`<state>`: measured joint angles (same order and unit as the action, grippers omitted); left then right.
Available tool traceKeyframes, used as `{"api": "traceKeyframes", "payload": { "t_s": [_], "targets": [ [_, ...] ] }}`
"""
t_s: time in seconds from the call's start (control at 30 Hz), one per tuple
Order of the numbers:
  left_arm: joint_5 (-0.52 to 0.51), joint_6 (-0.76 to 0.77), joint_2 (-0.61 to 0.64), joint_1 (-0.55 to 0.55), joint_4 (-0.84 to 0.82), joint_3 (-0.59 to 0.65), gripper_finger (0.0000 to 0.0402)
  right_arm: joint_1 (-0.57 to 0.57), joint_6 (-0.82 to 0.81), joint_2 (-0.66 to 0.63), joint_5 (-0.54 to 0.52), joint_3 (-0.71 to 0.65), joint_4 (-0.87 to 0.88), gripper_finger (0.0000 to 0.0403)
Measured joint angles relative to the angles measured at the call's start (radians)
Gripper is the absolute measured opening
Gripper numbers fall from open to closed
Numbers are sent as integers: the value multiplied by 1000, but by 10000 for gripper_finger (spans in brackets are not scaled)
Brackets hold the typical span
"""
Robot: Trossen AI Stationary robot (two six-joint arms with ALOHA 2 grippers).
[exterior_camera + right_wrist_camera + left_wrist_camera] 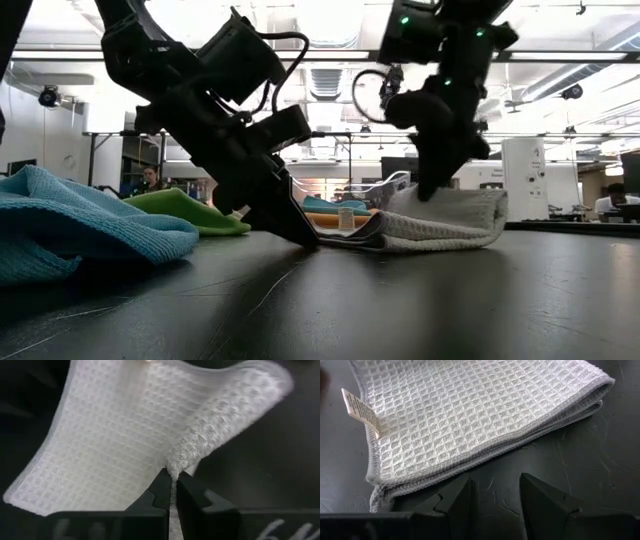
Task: Fold microfiber towels
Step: Fold the gray microfiber cloth
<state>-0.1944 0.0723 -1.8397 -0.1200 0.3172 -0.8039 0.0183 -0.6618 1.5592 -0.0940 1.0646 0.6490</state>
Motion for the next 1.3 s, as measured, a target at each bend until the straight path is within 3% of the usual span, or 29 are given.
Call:
{"api": "traceKeyframes", "payload": {
  "t_s": [0.37,0.97,1.3],
  "targets": [
    [0,0,0,0,6,5,162,-46,89,158,51,175,2,9],
    [0,0,-2,0,15,6,162,-75,86,163,40,197,-101,11],
    [0,0,-2,0,15,6,162,-84,97,163,41,180,-177,78]
  ]
}}
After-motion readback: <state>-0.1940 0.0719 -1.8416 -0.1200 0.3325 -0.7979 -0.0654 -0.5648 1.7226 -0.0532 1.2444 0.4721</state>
